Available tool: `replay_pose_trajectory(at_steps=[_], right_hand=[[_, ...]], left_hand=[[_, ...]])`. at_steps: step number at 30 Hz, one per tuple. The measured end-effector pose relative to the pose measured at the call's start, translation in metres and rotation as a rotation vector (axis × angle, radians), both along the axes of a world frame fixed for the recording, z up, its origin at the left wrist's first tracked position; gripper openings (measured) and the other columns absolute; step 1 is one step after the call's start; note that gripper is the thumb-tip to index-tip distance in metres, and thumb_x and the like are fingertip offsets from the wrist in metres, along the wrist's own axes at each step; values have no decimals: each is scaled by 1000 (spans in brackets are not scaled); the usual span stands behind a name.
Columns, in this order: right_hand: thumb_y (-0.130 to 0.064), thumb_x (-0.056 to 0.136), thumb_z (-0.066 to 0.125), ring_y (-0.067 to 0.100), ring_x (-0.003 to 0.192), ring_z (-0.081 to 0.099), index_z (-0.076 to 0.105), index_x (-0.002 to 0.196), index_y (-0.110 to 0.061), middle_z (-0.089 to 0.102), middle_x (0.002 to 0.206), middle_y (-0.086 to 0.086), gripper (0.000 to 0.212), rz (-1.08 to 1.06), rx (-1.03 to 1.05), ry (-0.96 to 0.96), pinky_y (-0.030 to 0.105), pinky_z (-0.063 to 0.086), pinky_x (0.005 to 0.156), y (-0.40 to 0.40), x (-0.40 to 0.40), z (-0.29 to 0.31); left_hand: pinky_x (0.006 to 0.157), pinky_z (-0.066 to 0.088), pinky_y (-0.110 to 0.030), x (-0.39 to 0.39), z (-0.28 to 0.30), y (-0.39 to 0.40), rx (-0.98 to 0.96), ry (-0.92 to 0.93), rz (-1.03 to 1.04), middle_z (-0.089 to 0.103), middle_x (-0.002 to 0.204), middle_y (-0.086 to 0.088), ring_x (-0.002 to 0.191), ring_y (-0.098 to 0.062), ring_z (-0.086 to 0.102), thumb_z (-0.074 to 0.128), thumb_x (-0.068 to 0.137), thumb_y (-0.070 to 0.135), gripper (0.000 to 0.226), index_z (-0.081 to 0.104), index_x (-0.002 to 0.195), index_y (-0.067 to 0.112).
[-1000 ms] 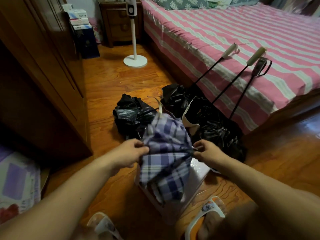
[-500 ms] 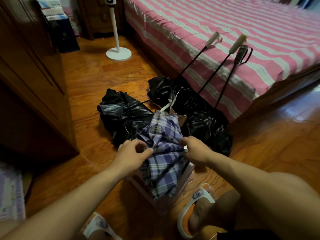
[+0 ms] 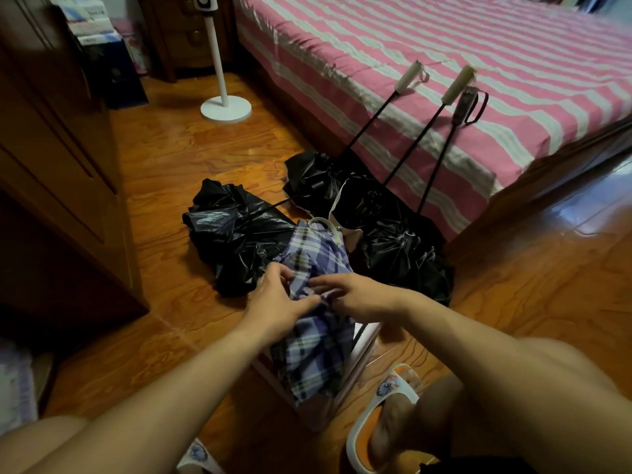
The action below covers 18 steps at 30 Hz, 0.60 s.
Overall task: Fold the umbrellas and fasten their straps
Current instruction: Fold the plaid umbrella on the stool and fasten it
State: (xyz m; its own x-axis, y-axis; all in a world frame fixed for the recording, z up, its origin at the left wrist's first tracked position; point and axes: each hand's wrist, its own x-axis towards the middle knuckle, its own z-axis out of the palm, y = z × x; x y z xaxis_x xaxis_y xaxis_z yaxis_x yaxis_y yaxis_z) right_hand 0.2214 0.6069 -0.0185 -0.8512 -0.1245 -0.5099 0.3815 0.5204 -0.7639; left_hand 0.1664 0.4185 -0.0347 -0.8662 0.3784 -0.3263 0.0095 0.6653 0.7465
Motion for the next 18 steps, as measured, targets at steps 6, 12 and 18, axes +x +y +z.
replay_pose_trajectory(at_steps=[6, 12, 18], right_hand=[[23, 84, 41, 12, 118, 64, 65, 129, -17, 71, 118, -2, 65, -261, -258, 204, 18, 54, 85, -9, -13, 27], [-10, 87, 57, 25, 87, 62, 64, 88, -24, 67, 93, 1, 16, -533, 489, 205, 35, 51, 72, 39, -7, 29], [3, 85, 45, 17, 104, 66, 76, 103, -20, 72, 110, -1, 42, -124, 368, -22, 33, 55, 91, 34, 19, 13]], left_hand=[[71, 51, -36, -2, 15, 11, 126, 71, 147, 70, 79, 1, 81, -24, 66, 65, 97, 28, 14, 69, 85, 21], [80, 55, -36, 14, 47, 2, 691, -329, 266, 74, 88, -11, 85, -23, 70, 58, 99, 10, 23, 74, 84, 6], [74, 54, -34, 3, 60, -10, 558, -277, 80, 69, 87, -7, 86, -27, 66, 55, 101, 4, 7, 56, 98, 10]])
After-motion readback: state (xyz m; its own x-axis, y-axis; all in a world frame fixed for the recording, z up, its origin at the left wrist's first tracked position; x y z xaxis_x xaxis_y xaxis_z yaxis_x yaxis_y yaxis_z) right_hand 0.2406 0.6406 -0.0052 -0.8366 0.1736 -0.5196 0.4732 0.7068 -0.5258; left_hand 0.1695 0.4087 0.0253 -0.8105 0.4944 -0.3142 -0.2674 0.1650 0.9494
